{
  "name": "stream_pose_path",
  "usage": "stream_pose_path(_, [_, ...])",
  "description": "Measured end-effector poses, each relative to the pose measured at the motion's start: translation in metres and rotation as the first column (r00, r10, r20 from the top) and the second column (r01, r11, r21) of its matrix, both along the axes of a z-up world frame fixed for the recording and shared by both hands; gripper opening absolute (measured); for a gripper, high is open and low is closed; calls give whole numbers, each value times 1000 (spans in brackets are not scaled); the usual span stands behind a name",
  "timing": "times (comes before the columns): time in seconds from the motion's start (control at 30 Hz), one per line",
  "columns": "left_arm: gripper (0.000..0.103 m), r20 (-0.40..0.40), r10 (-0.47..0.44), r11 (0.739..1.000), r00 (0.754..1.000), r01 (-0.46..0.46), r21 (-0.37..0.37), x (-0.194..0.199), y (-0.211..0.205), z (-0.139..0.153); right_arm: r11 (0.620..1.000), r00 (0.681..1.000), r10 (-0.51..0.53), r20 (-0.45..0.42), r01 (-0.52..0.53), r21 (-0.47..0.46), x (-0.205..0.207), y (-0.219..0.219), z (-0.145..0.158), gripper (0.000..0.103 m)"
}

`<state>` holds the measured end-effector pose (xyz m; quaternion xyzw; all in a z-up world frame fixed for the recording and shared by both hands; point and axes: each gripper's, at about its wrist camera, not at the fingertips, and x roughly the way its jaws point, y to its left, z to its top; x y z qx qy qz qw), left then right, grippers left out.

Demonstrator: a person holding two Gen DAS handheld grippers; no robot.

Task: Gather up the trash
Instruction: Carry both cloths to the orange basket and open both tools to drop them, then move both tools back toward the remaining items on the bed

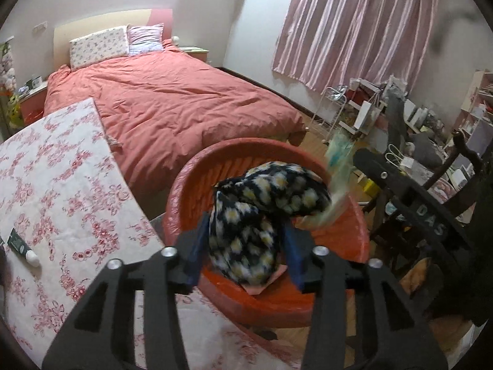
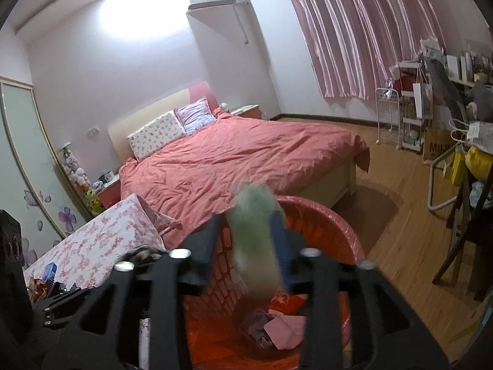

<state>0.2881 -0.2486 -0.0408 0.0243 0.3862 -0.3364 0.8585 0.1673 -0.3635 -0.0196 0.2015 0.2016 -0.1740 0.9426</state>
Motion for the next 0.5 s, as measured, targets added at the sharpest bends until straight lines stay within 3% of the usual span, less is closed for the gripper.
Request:
stream_pose_path(0.17, [58,1,32,999,999,-32,17,4,13,-5,1000,1000,-12,-12,12,-13,-5,7,2,56])
stream_pose_path(0.5, [69,68,117,990,991,-121,66,-11,60,7,997,999,31,-30,-33,-67,-1,28,15,63])
